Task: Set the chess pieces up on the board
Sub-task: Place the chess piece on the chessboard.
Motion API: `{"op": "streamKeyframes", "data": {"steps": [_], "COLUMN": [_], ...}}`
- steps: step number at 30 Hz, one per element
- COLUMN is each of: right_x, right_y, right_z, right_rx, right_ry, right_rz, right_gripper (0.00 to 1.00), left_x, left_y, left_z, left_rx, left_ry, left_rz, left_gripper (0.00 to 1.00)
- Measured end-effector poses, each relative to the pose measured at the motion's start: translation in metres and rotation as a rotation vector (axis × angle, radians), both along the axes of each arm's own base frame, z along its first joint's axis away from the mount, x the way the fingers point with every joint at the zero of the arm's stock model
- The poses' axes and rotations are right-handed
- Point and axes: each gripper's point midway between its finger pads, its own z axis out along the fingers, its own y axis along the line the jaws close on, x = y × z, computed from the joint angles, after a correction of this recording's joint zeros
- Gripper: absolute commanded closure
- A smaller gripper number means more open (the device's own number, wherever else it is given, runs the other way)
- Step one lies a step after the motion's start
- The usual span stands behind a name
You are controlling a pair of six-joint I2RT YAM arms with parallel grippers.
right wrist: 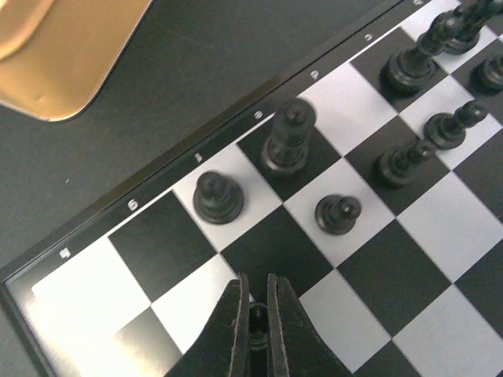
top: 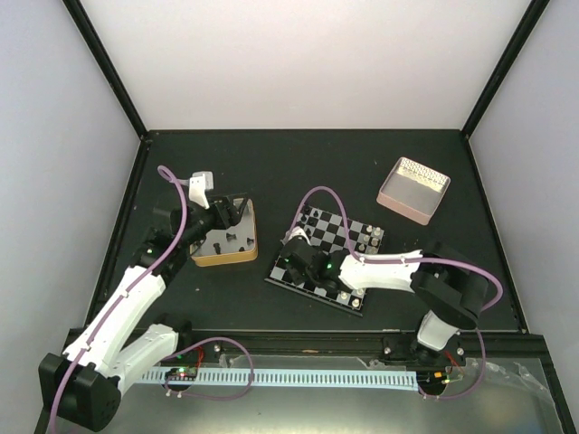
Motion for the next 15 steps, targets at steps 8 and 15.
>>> {"op": "streamKeyframes", "data": {"steps": [8, 15], "right_x": [0.018, 0.022], "right_y": [0.005, 0.005], "right_z": [0.0, 0.001], "right_rx": [0.047, 0.055], "right_ry": [-0.022, -0.027], "right_rz": [-0.06, -0.081], "right_gripper": [0.98, 0.9], "left_x": [0.001, 0.002], "left_y": [0.0, 0.0], "left_z": [-0.003, -0.004], "left_rx": [-0.002, -0.002], "left_ry": [0.014, 0.016], "left_rz": [0.001, 0.002], "left_gripper": [0.23, 0.23]}}
